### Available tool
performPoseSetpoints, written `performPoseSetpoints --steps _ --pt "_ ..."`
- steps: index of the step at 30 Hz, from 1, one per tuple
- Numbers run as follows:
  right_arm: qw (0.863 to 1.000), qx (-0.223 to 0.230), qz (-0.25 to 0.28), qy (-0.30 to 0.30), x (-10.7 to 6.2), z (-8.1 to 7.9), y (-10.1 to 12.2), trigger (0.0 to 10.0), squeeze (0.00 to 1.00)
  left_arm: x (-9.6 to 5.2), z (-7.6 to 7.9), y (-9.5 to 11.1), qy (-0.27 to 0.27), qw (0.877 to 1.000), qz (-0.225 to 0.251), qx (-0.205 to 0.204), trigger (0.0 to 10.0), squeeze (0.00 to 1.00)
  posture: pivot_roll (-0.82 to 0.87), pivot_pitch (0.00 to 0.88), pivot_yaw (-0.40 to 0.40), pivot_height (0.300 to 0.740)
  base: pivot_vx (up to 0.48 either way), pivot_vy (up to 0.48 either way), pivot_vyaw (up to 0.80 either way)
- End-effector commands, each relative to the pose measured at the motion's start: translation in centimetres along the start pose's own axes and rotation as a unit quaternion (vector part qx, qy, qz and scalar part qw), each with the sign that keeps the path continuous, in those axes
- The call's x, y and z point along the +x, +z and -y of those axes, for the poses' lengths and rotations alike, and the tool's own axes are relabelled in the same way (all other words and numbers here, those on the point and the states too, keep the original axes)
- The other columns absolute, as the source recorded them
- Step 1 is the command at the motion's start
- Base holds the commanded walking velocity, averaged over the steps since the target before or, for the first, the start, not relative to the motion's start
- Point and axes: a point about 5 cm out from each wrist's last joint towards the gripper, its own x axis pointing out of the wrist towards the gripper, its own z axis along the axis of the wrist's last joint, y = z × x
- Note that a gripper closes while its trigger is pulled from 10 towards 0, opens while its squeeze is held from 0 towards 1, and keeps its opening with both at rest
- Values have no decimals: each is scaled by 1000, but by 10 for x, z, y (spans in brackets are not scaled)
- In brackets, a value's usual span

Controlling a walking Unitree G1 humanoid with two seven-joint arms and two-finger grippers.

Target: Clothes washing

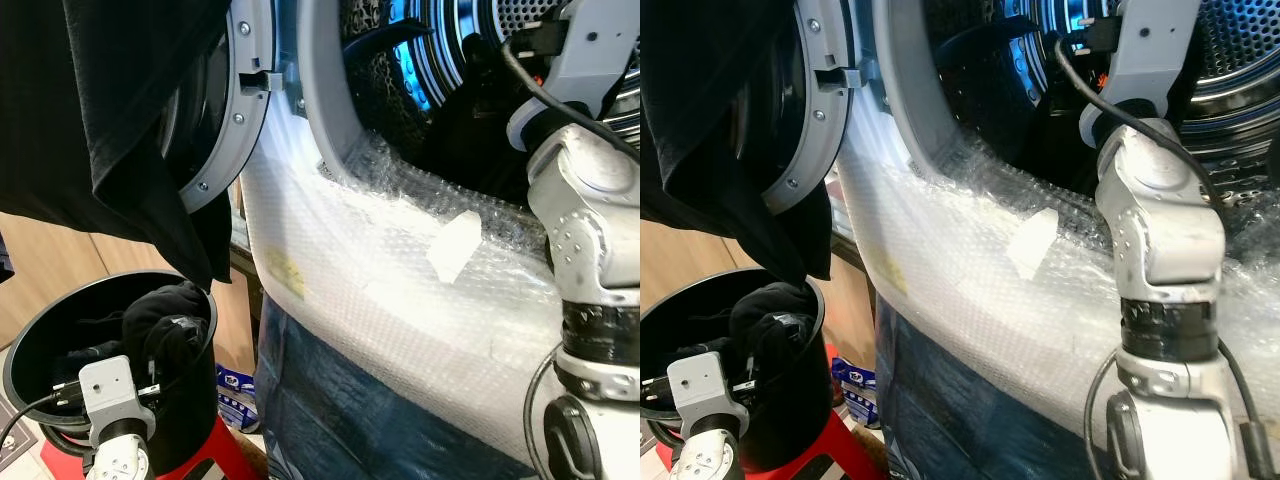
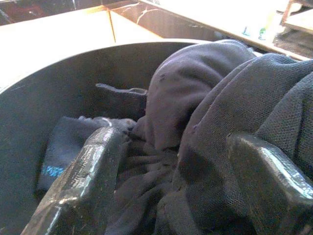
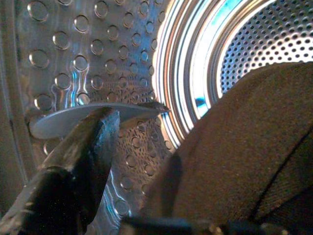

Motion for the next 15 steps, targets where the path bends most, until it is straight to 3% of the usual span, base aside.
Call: performPoseSetpoints --steps 1,5,7,9,11,12,13,15 --pt "1000 23 6 -20 18 -2 9 10000 1000 2 3 2 -5 1000 1 -6 10000 0 118 0 -41 740 0 0 0" --pt "999 22 -3 -36 32 -2 14 10000 1000 3 2 4 -3 1000 3 -6 10000 0 124 0 -43 740 0 0 0" --pt "997 3 -18 -80 47 8 22 10000 1000 5 0 3 1 1000 -2 -2 10000 0 111 0 -45 740 0 0 0" --pt "995 6 -24 -92 50 11 26 10000 1000 5 -1 1 2 1000 -8 3 10000 0 110 0 -47 740 0 0 0" --pt "998 -27 -22 -54 53 -3 31 10000 1000 5 0 1 1 1000 -10 1 10000 0 111 0 -46 740 0 0 0" --pt "998 -57 -19 -5 55 -17 33 10000 1000 5 1 1 0 1000 -10 0 10000 0 110 0 -47 740 0 0 0" --pt "998 -55 -17 20 56 -24 36 10000 1000 5 1 1 -1 1000 -10 0 10000 0 110 0 -47 740 0 0 0" --pt "995 4 57 -77 56 13 71 10000 1000 4 3 1 -1 1000 -10 -3 10000 0 111 0 -59 740 0 0 0"
